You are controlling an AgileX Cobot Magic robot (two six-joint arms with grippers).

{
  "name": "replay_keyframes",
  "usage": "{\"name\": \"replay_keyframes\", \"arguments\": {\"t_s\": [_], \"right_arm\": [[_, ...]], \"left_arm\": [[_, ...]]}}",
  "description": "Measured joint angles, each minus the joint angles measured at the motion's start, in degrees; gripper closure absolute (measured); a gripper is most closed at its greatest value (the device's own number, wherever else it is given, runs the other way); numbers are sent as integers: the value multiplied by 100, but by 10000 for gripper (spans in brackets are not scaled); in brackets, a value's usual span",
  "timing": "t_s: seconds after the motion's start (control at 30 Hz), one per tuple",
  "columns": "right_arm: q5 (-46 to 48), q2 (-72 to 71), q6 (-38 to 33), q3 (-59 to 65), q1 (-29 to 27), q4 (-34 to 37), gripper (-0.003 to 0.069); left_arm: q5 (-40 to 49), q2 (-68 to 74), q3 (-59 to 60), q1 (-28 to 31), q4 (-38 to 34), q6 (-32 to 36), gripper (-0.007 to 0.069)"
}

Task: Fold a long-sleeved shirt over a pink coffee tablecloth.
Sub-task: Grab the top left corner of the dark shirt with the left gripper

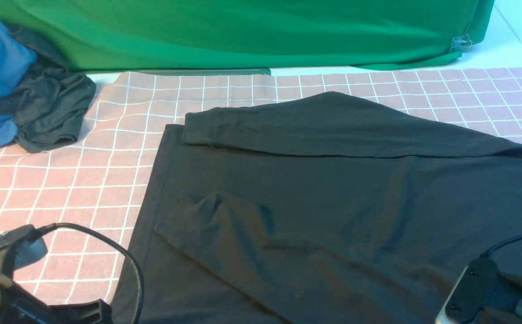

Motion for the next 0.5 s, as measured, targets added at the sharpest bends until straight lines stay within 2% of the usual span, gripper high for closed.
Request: {"name": "replay_keyframes", "arguments": {"t_s": [0.13, 0.17, 0.2, 0.37, 0.43, 0.5], "right_arm": [[-19, -17, 0, 0, 0, -6, 351], [-19, -17, 0, 0, 0, -6, 347], [-25, -17, 0, 0, 0, -6, 323], [-24, -17, 45, 0, 0, -6, 311], [-24, -17, 101, 0, 0, -6, 311], [-24, -17, 211, 0, 0, -6, 311]], "left_arm": [[23, -26, 0, 0, 17, 5, 522], [23, -26, 0, 0, 22, 5, 517], [23, -26, 0, 0, 22, 24, 463], [35, -32, -7, 0, 240, 70, 270], [56, -32, -62, 0, 451, 38, 232], [39, -32, -274, 0, 896, -302, 193]]}}
